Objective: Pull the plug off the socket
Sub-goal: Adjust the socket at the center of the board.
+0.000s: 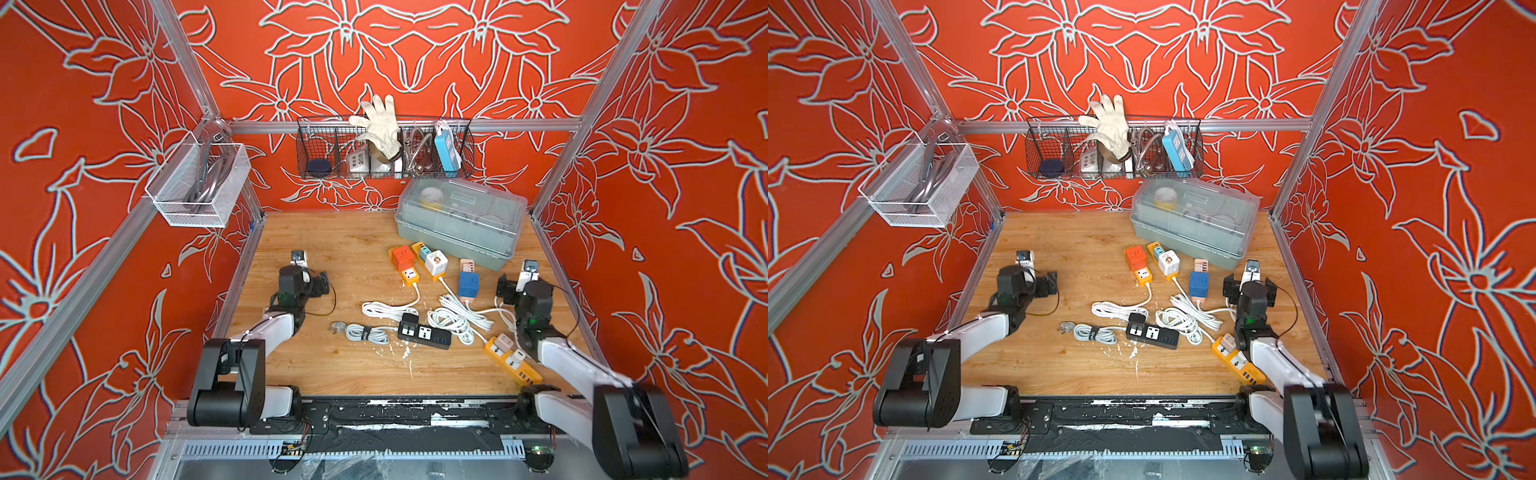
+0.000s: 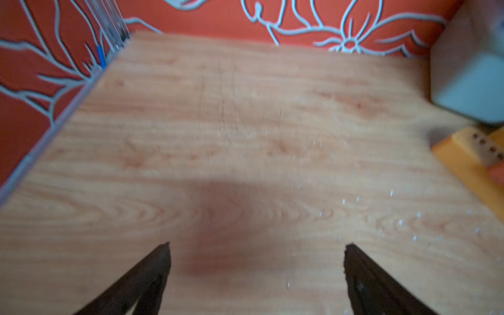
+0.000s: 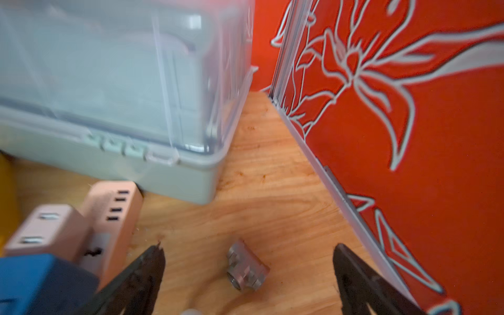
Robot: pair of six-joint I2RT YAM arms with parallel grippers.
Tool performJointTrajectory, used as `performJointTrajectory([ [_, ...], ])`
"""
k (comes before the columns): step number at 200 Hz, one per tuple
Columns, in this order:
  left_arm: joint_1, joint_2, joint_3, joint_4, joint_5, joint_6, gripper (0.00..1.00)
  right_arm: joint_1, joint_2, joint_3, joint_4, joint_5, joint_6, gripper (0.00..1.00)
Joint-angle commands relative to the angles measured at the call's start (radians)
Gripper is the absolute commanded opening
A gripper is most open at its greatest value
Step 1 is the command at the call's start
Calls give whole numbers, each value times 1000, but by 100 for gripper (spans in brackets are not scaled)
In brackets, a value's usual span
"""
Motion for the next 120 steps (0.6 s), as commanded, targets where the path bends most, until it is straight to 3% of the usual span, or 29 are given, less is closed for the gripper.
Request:
performJointTrajectory([
  [1, -6, -98, 127, -323, -1, -66, 98, 4, -200, 106, -402, -72, 43, 100],
  [23, -8, -124, 208, -444, 47, -296, 98, 3, -400, 151, -619, -96, 307, 100],
  [35, -7, -127, 233, -455, 175, -358, 98, 0, -499, 160, -656, -262, 331, 100],
  [50, -7, -127, 265, -477, 330, -498, 98, 1, -561, 174, -678, -432, 469, 100],
  [63, -23, -133, 259, -444, 481, -632, 98, 2, -538, 189, -663, -648, 527, 100],
  [76, -77, -145, 251, -455, 555, -739, 98, 7, -461, 201, -671, -806, 602, 100],
  [99, -275, -206, 240, -537, 487, -797, 98, 63, -353, 211, -671, -964, 622, 100],
  [120, -429, -285, 199, -596, 385, -879, 98, 158, -341, 201, -686, -945, 575, 100],
])
